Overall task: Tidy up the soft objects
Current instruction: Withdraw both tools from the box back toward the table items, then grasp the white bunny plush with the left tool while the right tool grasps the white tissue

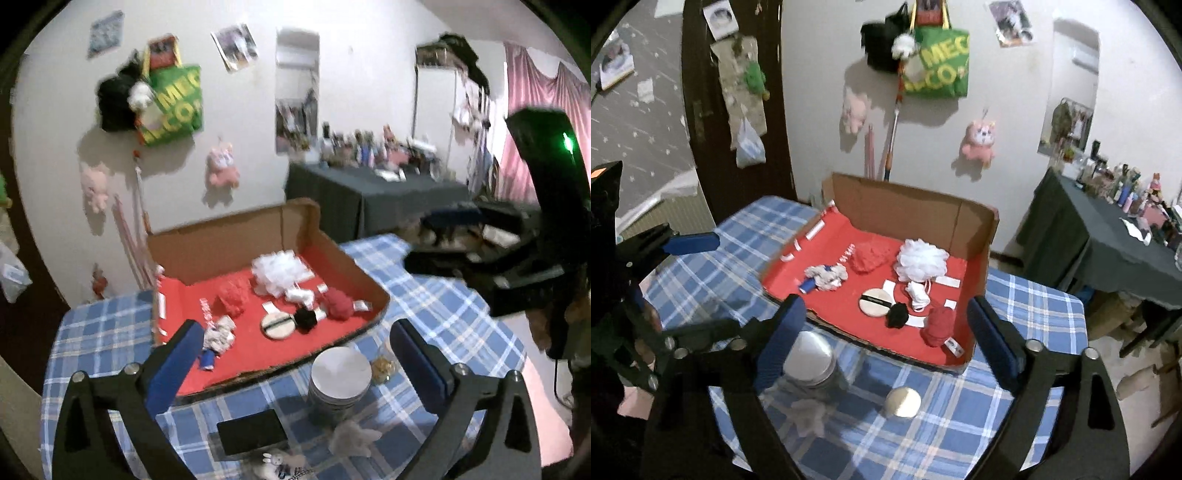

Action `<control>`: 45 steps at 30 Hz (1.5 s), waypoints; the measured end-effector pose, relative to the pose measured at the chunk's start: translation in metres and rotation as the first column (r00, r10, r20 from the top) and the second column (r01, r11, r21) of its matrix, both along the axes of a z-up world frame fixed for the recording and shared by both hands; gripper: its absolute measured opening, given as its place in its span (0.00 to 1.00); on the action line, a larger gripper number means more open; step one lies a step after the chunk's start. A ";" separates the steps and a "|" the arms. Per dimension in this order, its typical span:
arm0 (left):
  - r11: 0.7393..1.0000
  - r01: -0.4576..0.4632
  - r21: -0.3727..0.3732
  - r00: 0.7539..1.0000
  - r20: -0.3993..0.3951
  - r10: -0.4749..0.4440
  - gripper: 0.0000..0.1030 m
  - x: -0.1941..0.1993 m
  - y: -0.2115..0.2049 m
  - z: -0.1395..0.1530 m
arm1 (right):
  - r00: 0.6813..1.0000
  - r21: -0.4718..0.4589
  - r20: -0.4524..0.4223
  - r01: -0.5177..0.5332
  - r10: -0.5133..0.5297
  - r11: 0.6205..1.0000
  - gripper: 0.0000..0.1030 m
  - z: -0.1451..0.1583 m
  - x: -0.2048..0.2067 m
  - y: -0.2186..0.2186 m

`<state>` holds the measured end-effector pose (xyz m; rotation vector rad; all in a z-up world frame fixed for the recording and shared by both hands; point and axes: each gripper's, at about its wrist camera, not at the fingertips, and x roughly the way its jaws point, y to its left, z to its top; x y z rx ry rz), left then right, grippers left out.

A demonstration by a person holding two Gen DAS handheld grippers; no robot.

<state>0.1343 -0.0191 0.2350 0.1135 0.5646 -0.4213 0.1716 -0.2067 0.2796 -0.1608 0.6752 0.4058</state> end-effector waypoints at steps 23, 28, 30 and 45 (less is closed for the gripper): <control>0.958 -0.222 -0.179 0.922 0.281 0.266 1.00 -0.134 0.025 -0.043 | 0.913 0.119 0.378 0.114 -0.151 0.986 1.00 -0.046 -0.173 -0.001; 0.942 -0.286 -0.176 0.909 0.262 0.325 1.00 -0.135 0.031 -0.069 | 0.904 0.150 0.369 0.171 -0.216 0.974 1.00 -0.080 -0.177 0.001; 0.939 -0.304 -0.163 0.910 0.242 0.336 1.00 -0.131 0.030 -0.081 | 0.900 0.157 0.362 0.199 -0.243 0.967 1.00 -0.093 -0.177 0.000; 0.927 -0.361 -0.098 0.921 0.120 0.371 1.00 -0.118 0.026 -0.153 | 0.919 0.097 0.252 0.289 -0.304 0.952 1.00 -0.175 -0.158 0.001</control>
